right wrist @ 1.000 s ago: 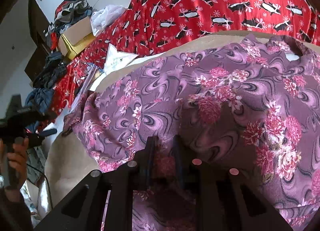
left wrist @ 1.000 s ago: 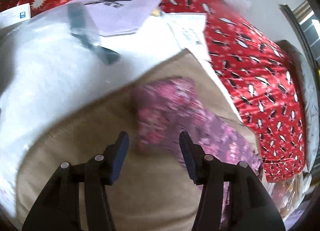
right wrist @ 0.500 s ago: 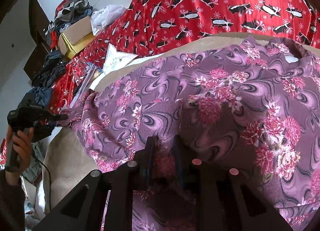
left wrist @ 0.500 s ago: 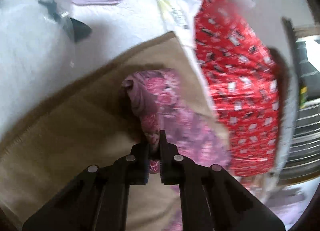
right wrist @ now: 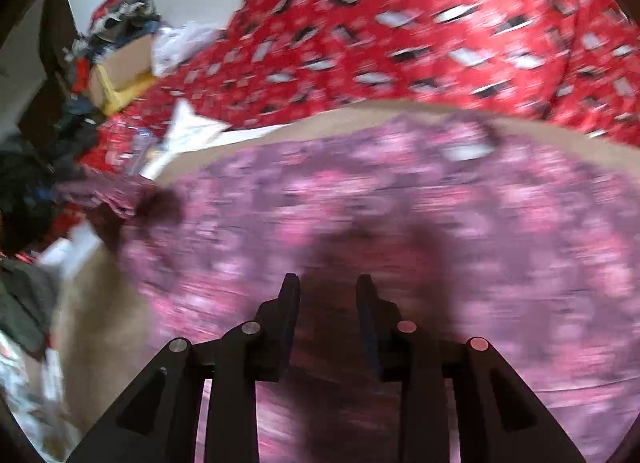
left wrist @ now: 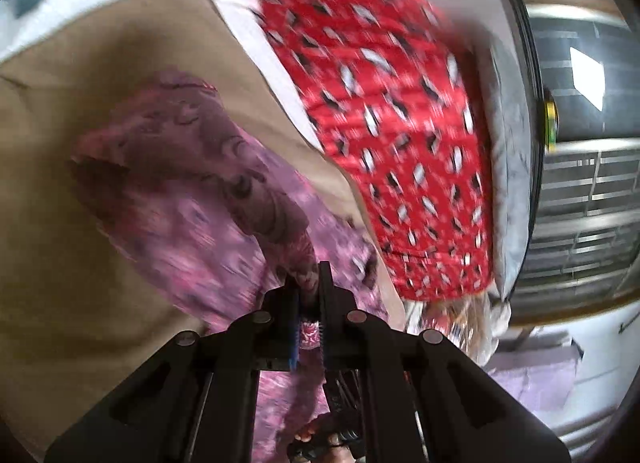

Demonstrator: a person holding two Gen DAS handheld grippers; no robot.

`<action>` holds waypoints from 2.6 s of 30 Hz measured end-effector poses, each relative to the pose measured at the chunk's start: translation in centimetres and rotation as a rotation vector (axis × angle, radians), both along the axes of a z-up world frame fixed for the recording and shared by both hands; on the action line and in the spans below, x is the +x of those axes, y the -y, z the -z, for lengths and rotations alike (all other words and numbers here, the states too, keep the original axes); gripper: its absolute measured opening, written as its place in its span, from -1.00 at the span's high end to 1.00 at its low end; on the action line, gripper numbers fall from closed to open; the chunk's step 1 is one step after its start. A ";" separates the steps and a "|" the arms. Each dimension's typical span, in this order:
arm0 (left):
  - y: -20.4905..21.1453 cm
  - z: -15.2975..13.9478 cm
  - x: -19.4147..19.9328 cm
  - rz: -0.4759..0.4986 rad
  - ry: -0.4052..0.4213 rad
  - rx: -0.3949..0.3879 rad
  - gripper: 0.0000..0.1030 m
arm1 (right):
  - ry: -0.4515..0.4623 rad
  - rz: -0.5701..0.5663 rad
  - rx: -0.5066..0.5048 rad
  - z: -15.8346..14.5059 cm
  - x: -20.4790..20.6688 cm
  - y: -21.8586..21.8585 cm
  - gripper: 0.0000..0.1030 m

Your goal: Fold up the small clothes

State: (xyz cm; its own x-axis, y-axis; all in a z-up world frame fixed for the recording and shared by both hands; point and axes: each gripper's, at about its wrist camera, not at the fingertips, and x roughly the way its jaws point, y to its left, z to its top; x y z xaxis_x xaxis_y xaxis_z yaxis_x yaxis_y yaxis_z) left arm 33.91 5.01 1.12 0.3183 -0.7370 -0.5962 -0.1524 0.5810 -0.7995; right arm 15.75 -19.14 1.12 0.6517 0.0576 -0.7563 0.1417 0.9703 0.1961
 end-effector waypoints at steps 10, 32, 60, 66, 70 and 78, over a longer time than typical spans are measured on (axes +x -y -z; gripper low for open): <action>13.2 -0.2 -2.5 0.164 0.013 -0.011 0.90 | 0.024 0.161 0.001 1.5 -6.4 10.0 0.32; 5.7 6.6 -5.6 0.049 0.055 0.254 0.32 | 0.007 0.079 0.461 0.6 -2.8 7.2 0.10; 9.1 5.5 -8.3 0.151 0.012 0.294 0.32 | 0.020 0.309 0.146 -0.8 -7.6 19.8 0.92; 10.3 3.2 -8.9 0.182 0.086 0.347 0.32 | 0.000 0.323 0.139 0.7 -7.9 21.4 0.92; 11.2 2.2 -8.4 0.178 0.156 0.464 0.12 | -0.038 0.291 0.142 1.1 -7.2 21.4 0.89; 14.4 6.1 -7.2 0.249 0.140 0.754 0.09 | 0.102 0.253 0.183 -1.6 -9.4 20.4 0.74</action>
State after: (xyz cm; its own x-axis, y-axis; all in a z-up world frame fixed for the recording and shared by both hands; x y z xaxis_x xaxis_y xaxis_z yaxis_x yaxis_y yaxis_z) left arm 26.76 -9.36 -5.00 0.3062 -0.2113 -0.9282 0.1253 0.9755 -0.1807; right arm 6.36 -39.51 2.77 0.7345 0.0131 -0.6785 0.3447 0.8541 0.3896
